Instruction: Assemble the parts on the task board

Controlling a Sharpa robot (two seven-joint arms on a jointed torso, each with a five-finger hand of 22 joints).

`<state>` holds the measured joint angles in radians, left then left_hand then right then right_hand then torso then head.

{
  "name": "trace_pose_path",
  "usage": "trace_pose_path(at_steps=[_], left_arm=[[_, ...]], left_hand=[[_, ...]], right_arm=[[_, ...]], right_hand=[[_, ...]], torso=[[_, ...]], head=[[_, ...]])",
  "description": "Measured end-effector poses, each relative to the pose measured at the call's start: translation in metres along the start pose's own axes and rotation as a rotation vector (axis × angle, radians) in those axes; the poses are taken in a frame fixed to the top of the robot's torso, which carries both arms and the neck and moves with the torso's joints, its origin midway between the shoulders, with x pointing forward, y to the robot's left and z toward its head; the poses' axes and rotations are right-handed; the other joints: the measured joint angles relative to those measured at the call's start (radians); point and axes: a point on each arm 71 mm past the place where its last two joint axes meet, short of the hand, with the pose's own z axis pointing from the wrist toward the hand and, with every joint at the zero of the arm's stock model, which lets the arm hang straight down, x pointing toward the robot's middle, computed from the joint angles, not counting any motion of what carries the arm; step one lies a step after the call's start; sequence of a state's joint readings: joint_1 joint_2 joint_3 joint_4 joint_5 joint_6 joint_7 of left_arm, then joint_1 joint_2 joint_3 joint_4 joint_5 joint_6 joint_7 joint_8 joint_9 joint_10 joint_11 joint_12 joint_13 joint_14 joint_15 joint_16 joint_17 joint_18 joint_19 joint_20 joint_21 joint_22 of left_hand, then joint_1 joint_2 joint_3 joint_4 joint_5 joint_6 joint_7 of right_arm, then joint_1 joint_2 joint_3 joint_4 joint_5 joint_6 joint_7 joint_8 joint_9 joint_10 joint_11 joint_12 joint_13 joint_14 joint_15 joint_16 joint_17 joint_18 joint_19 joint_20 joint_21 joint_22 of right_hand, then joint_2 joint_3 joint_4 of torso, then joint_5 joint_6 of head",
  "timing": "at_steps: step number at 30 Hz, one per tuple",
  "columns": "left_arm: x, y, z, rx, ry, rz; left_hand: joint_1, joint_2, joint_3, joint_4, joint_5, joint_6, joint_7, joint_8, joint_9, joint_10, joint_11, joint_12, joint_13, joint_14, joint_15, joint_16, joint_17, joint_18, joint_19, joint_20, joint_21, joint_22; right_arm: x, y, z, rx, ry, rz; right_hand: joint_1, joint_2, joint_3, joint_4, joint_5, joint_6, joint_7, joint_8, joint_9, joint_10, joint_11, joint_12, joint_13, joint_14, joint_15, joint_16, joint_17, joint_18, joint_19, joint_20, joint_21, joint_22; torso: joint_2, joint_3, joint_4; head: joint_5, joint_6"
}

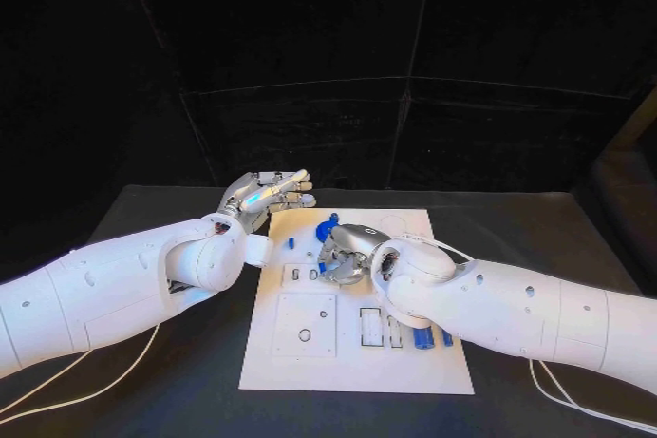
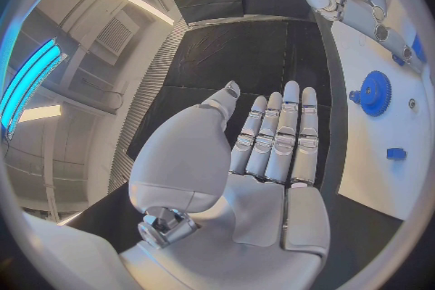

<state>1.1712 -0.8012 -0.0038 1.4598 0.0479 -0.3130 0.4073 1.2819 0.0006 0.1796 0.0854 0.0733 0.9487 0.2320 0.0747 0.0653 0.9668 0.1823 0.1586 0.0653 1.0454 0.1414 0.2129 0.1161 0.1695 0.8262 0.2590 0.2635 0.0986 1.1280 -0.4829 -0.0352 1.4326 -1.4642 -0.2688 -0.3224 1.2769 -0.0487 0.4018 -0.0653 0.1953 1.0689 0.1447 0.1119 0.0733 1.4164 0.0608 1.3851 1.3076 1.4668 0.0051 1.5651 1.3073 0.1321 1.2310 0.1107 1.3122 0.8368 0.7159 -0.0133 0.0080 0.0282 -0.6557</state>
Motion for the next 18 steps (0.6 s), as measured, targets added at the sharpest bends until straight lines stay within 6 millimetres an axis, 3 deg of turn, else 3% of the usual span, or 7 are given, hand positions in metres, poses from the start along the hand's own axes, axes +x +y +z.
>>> trace_pose_path(at_steps=[18], left_arm=[[-0.0002,0.0002,0.0005,0.0,0.001,-0.001]], left_hand=[[0.0,0.0,0.0,0.0,0.0,0.0,0.0,0.0,0.0,0.0,0.0,0.0,0.0,0.0,0.0,0.0,0.0,0.0,0.0,0.0,0.0,0.0]], right_arm=[[0.0008,0.0,0.0011,-0.003,0.018,-0.012]], right_hand=[[-0.008,-0.008,0.0,0.0,-0.003,-0.003,0.0,-0.003,-0.001,-0.004,0.004,-0.009,0.0,0.0,0.0,0.0,0.0,0.0,-0.004,0.004,-0.004,-0.006]], torso=[[0.0,0.0005,-0.0006]], head=[[-0.001,-0.009]])
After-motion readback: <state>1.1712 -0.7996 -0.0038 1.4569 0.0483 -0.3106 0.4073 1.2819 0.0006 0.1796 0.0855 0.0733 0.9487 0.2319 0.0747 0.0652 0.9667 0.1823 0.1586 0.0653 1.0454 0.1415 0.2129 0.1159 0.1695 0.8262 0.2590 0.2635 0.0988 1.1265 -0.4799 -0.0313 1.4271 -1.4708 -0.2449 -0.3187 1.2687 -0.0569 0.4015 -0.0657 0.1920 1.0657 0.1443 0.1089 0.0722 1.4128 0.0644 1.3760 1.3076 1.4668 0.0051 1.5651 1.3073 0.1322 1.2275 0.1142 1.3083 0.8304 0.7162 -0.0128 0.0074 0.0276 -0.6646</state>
